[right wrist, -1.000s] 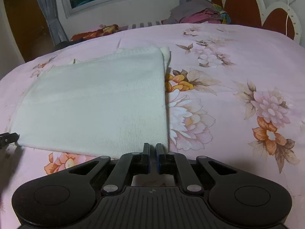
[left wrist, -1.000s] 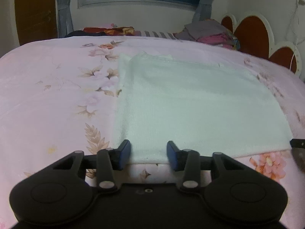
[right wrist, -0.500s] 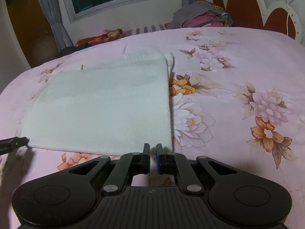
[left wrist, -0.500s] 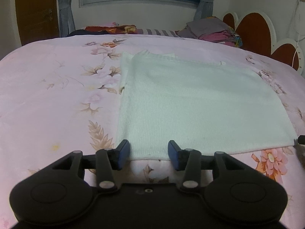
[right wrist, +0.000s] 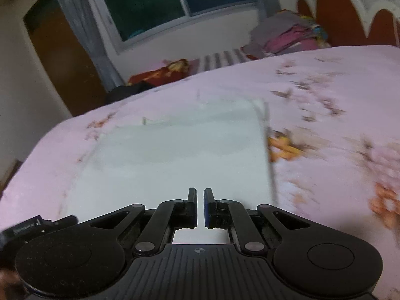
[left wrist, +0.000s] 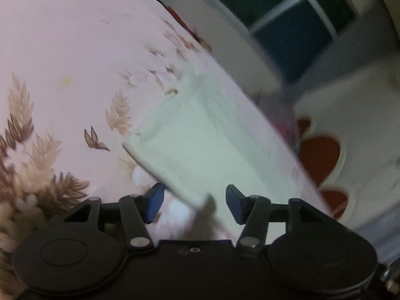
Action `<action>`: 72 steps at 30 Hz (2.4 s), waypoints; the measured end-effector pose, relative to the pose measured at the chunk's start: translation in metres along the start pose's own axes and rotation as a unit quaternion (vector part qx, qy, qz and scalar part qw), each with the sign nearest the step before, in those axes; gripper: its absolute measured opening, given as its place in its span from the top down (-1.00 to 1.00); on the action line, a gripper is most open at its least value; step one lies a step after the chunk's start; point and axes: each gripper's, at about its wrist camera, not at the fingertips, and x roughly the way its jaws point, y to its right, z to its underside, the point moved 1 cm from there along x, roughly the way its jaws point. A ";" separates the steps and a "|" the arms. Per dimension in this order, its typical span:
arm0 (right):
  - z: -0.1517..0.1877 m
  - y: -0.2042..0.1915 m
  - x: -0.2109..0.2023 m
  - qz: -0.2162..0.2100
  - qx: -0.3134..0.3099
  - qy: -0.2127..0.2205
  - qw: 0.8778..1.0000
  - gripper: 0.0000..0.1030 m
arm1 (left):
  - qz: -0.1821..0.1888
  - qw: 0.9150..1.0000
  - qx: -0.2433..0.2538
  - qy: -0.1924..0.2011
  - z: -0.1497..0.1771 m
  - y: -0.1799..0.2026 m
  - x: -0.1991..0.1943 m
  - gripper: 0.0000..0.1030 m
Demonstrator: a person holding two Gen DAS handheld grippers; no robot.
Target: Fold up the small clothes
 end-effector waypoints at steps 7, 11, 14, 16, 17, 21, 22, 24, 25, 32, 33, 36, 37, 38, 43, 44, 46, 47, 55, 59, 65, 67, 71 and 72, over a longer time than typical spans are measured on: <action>-0.027 -0.029 0.065 -0.021 -0.008 -0.027 0.999 0.99 | 0.011 0.999 -0.043 0.027 -0.024 -0.006 0.035 0.13; -0.036 -0.040 0.103 -0.025 -0.002 -0.042 0.999 0.99 | 0.016 0.998 -0.051 0.031 -0.035 -0.009 0.050 0.23; -0.039 -0.044 0.122 -0.028 -0.001 -0.048 0.998 0.99 | 0.007 0.999 -0.033 0.033 -0.035 -0.002 0.057 0.23; -0.041 -0.046 0.131 -0.031 0.000 -0.049 0.998 0.99 | 0.002 0.999 -0.039 0.035 -0.037 0.000 0.057 0.36; -0.040 -0.046 0.135 -0.032 0.001 -0.052 0.998 0.99 | -0.004 0.998 -0.042 0.036 -0.039 0.000 0.059 0.46; -0.035 -0.044 0.149 -0.019 -0.008 -0.067 0.998 1.00 | -0.011 0.998 -0.052 0.028 -0.040 -0.007 0.061 0.74; -0.037 -0.043 0.148 -0.018 -0.006 -0.071 0.997 1.00 | -0.010 0.998 -0.051 0.025 -0.042 -0.007 0.059 0.71; -0.041 -0.042 0.143 -0.021 -0.007 -0.063 0.998 1.00 | -0.015 0.998 -0.050 0.036 -0.046 -0.009 0.056 0.59; -0.040 -0.040 0.142 -0.024 -0.006 -0.061 0.998 1.00 | -0.018 0.998 -0.055 0.040 -0.048 -0.009 0.056 0.54; -0.037 -0.026 0.151 -0.053 0.004 -0.072 0.996 1.00 | -0.055 0.997 0.030 0.036 -0.050 0.030 0.057 0.88; -0.038 -0.023 0.150 -0.060 0.010 -0.073 0.995 1.00 | -0.050 0.997 0.042 0.040 -0.050 0.039 0.053 0.88; -0.047 -0.013 0.146 -0.078 0.017 -0.080 0.994 1.00 | -0.043 0.992 0.108 0.043 -0.046 0.079 0.048 0.88; -0.052 -0.009 0.140 -0.077 0.023 -0.070 0.994 1.00 | -0.038 0.990 0.128 0.039 -0.043 0.093 0.048 0.88; -0.056 0.001 0.131 -0.077 0.034 -0.054 0.995 1.00 | -0.034 0.988 0.149 0.034 -0.039 0.107 0.050 0.88; -0.076 0.075 0.075 -0.069 0.108 -0.003 0.992 1.00 | -0.007 0.969 0.246 0.002 -0.002 0.182 0.058 0.88; -0.080 0.086 0.064 -0.061 0.110 0.005 0.992 1.00 | -0.002 0.966 0.258 -0.009 0.011 0.195 0.061 0.88; -0.084 0.106 0.039 -0.050 0.107 0.019 0.993 1.00 | 0.004 0.959 0.283 -0.029 0.037 0.215 0.069 0.88; -0.085 0.114 0.030 -0.046 0.109 0.024 0.993 1.00 | 0.010 0.953 0.298 -0.054 0.054 0.226 0.078 0.85; -0.085 0.155 -0.003 -0.078 0.140 0.039 0.986 -0.41 | 0.048 0.940 0.311 -0.130 0.094 0.243 0.083 0.11; -0.081 0.156 0.009 -0.080 0.141 0.003 0.987 -0.01 | -0.004 0.953 0.292 -0.075 0.048 0.215 0.081 0.14; -0.084 0.142 0.052 -0.084 0.135 -0.027 0.987 -0.01 | -0.033 0.961 0.263 -0.084 0.021 0.189 0.101 0.11; -0.088 0.137 0.064 -0.065 0.118 -0.038 0.990 -0.01 | -0.041 0.960 0.263 -0.087 0.022 0.183 0.103 0.11; -0.093 0.138 0.087 -0.065 0.115 -0.053 0.990 0.02 | -0.033 0.964 0.244 -0.099 0.018 0.165 0.108 0.13; -0.094 0.137 0.094 -0.063 0.110 -0.057 0.990 0.13 | -0.032 0.964 0.242 -0.105 0.019 0.162 0.111 0.19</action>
